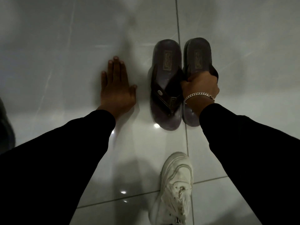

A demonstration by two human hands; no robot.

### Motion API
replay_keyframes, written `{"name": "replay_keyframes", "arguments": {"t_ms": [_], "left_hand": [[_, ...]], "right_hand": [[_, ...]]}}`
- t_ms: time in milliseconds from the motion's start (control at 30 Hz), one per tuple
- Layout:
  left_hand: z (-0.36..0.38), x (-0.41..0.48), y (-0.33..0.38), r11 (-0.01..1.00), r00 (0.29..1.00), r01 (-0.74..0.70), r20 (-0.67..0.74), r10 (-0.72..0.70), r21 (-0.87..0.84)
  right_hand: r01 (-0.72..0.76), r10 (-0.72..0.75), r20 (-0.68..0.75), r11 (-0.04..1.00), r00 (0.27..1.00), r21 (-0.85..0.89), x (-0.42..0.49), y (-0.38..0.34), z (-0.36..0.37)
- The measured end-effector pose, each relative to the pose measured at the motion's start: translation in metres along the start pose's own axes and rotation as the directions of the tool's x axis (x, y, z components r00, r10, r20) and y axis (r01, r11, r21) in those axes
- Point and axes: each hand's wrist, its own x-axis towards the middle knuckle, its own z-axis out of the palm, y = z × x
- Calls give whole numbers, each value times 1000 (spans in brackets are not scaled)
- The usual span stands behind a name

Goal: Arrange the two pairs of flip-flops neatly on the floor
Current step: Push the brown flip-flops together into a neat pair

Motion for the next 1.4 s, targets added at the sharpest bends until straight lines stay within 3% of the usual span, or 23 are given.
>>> {"name": "replay_keyframes", "arguments": {"t_ms": [367, 1200, 1300, 1400], "left_hand": [[8, 34, 28, 1000, 999, 20, -50, -20, 5], [5, 50, 37, 1000, 997, -25, -71, 27, 19], [1, 44, 28, 1000, 998, -27, -57, 27, 5], [-6, 32, 16, 999, 999, -35, -28, 34, -27]], "right_hand": [[30, -10, -128, 988, 992, 150, 58, 13, -23], [72, -87, -108, 989, 990, -132, 108, 26, -36], [261, -319, -201, 927, 926, -270, 82, 12, -36], [587, -627, -55, 754, 777, -296, 43, -13, -19]]}}
